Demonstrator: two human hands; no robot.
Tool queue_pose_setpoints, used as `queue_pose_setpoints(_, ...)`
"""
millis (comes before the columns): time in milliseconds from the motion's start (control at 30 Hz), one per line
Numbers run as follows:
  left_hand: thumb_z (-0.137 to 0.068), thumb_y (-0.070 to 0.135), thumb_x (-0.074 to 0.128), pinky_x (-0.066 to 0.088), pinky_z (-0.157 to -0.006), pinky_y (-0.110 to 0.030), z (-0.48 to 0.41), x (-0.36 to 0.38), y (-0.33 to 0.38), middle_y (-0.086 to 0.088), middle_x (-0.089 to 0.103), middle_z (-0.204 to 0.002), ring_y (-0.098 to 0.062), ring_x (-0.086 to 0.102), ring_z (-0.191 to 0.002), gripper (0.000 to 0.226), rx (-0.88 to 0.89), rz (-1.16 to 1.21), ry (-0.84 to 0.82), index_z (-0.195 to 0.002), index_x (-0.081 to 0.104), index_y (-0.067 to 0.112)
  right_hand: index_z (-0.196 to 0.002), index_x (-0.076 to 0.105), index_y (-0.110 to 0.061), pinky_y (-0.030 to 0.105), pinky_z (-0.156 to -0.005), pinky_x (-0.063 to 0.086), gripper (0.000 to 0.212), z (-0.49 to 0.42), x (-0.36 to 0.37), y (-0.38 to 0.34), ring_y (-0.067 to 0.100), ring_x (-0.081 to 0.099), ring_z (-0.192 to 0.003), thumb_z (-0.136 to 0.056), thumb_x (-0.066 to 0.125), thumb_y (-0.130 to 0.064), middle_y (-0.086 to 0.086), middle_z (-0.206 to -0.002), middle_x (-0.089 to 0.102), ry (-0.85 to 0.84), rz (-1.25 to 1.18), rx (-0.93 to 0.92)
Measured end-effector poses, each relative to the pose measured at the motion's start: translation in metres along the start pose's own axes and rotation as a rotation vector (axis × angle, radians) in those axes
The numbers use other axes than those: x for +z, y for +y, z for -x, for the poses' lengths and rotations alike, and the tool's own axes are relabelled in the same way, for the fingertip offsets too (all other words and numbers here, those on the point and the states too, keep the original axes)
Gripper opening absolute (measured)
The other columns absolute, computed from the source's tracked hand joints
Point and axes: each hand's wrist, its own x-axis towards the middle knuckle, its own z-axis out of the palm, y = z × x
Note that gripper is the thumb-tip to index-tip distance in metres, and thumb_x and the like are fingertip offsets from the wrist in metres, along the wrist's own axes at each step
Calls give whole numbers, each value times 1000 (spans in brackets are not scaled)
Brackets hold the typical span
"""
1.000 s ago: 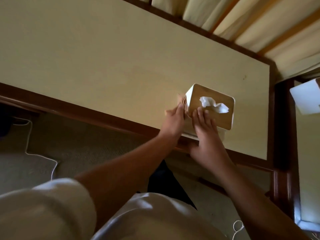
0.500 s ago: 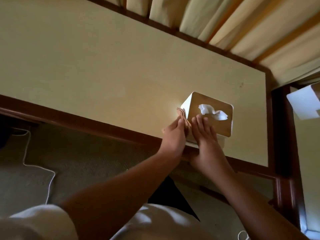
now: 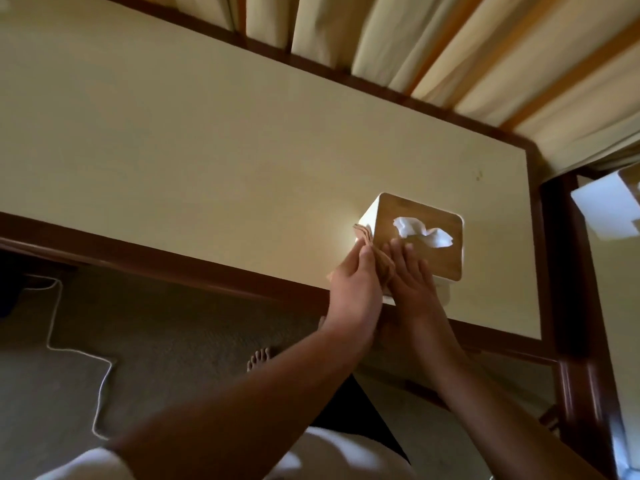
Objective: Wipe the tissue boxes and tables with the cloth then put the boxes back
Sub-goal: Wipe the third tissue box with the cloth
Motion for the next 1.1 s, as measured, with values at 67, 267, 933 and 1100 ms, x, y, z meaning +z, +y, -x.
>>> queue_pose_setpoints(67, -113, 33, 39, 56, -102, -37, -32, 7, 15, -14, 72, -102, -25, 71, -116, 40, 28, -34, 42, -125, 68, 8, -166, 1, -24, 47, -131, 3, 96, 2, 0, -5, 12, -17, -158, -90, 58, -22, 1, -173, -4, -13, -15, 43)
queue_pose_setpoints(267, -108, 41, 35, 56, -104, -45, -36, -13, 4, 3, 79, -115, -15, 75, -109, 44, -20, -142, 62, -128, 73, 32, -165, 6, -12, 48, -131, 4, 95, 6, -5, -1, 17, -15, -159, -83, 52, -23, 4, -172, -3, -41, 21, 43)
queue_pose_setpoints(933, -111, 43, 43, 54, -87, -26, -65, 8, 43, 11, 76, -99, -5, 70, -97, 41, 107, -145, 48, -132, 70, 20, -164, -9, -21, 43, -130, -7, 103, 5, -3, -8, 9, -26, -155, -78, 47, -15, -7, -170, -21, -77, -26, 43)
queue_pose_setpoints(1100, -108, 44, 41, 57, -100, -40, -34, -13, 14, 1, 80, -105, -13, 75, -103, 38, 21, -141, 47, -107, 78, 34, -164, 5, -10, 50, -130, 4, 100, 8, 2, 1, 17, -16, -159, -77, 54, -12, 4, -173, -6, -6, 42, 25)
